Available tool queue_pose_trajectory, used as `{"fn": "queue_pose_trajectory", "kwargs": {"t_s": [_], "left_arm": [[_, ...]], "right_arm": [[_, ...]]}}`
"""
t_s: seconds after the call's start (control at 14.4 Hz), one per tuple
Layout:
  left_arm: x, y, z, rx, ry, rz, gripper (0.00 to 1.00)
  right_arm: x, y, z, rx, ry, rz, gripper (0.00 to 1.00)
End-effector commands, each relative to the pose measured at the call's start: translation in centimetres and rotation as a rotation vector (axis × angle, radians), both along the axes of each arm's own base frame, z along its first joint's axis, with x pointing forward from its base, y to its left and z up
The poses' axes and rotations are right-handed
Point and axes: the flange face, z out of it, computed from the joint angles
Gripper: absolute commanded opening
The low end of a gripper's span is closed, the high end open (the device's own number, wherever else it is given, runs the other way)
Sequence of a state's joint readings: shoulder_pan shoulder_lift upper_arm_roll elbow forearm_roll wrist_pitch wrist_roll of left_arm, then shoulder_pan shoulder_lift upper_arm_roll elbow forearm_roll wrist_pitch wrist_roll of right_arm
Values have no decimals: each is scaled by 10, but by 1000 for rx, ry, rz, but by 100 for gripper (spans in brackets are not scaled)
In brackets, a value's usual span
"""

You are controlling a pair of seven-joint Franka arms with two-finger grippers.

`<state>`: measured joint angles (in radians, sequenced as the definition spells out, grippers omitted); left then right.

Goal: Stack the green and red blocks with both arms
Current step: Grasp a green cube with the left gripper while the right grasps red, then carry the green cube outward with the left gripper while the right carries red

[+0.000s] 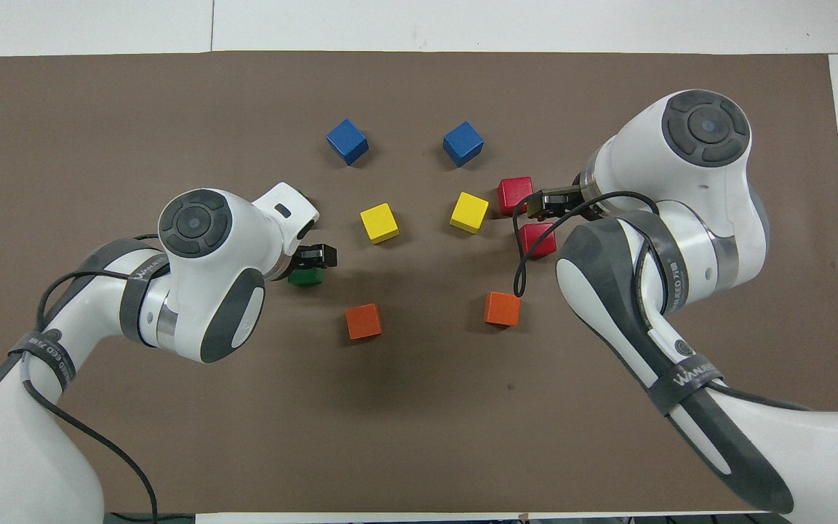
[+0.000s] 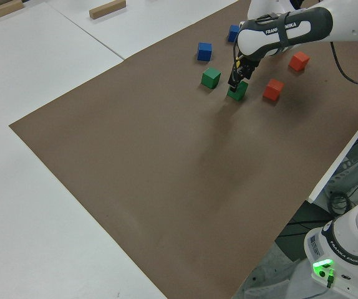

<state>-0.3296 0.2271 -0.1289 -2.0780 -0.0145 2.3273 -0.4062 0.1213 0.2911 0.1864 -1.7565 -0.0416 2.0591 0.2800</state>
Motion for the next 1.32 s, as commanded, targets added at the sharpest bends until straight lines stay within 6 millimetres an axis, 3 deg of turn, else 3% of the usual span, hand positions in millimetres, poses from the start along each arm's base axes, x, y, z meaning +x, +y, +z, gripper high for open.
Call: {"fn": "queue_pose_trajectory", "kwargs": {"t_s": [0.0, 0.28, 0.63, 0.7, 0.77, 0.91, 1.04, 1.11, 1.25], "left_arm": [[-1, 0, -8, 0, -9, 6, 100], [1, -1, -17, 1, -14, -14, 100], [-1, -6, -17, 13, -28, -64, 100], [-2, -5, -19, 14, -28, -65, 95], [-3, -5, -21, 12, -32, -65, 88], [-6, -3, -27, 17, -33, -68, 61], [-8, -3, -28, 41, -40, -95, 17], [-8, -2, -28, 41, -40, -95, 0], [-6, 1, -27, 43, -37, -89, 0]], "right_arm": [[10, 6, -10, -6, 0, 3, 100], [13, 12, -16, -4, 2, 7, 100], [14, 12, -43, -6, 32, -13, 100], [13, 12, -46, -7, 31, -14, 100], [12, 11, -49, -7, 33, -17, 100], [8, 9, -55, -11, 44, -17, 100], [3, 10, -61, -13, 49, -28, 100], [3, 10, -62, -9, 39, -40, 100], [-2, 13, -68, -11, 43, -49, 100]]}}
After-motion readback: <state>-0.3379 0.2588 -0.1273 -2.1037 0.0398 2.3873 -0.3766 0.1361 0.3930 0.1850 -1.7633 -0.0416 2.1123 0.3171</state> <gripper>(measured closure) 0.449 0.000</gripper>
